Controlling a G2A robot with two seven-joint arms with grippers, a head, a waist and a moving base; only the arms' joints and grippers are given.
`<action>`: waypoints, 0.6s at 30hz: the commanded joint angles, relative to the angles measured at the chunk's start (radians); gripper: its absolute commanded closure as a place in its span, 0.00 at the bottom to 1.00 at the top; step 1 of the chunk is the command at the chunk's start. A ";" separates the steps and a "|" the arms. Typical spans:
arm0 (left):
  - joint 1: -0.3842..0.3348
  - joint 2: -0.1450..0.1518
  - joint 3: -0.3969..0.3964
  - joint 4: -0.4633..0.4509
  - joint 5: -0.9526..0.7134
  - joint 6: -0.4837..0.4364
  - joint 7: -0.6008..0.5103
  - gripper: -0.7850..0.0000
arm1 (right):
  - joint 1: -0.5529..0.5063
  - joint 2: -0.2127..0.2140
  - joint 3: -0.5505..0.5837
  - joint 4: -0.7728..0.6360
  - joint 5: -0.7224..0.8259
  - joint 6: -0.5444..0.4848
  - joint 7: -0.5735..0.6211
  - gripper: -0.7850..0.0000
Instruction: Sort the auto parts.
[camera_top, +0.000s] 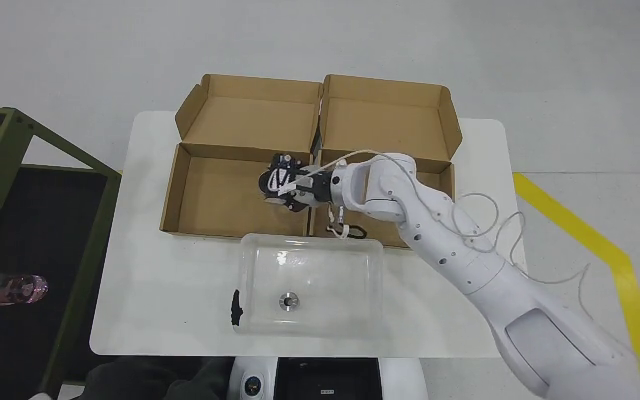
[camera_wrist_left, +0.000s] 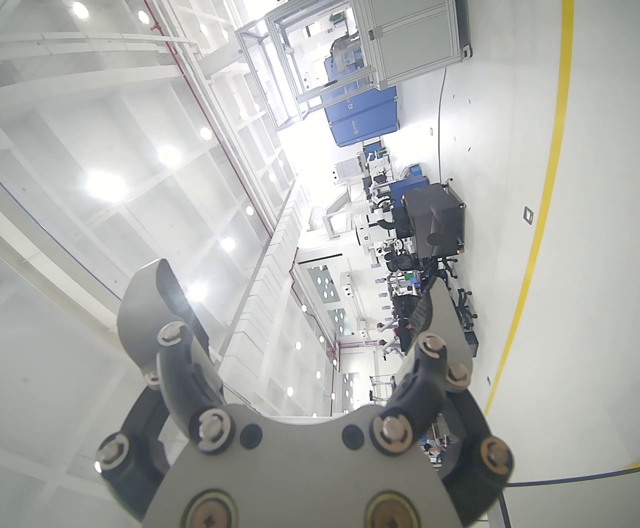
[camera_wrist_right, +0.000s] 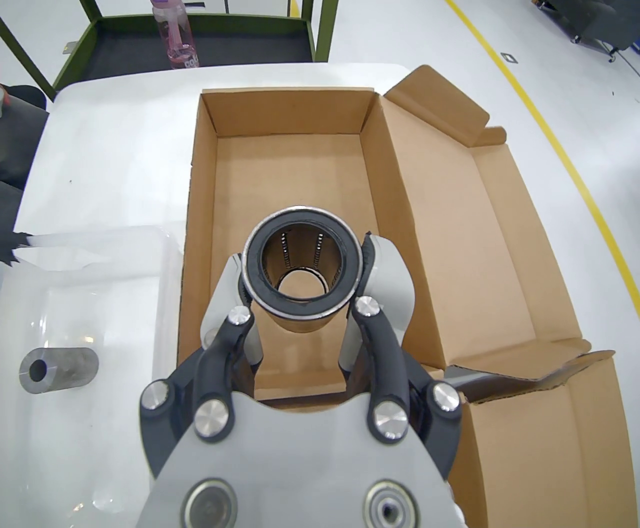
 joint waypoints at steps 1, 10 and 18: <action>0.000 0.000 0.000 0.000 0.000 0.000 0.000 0.00 | 0.017 -0.012 -0.013 0.041 0.003 0.004 -0.011 1.00; 0.000 0.000 0.000 0.000 0.000 0.000 0.000 0.00 | 0.069 -0.063 -0.065 0.179 -0.003 0.034 -0.053 1.00; 0.000 0.000 0.000 0.000 0.000 0.000 0.000 0.00 | 0.089 -0.100 -0.095 0.269 -0.027 0.075 -0.070 1.00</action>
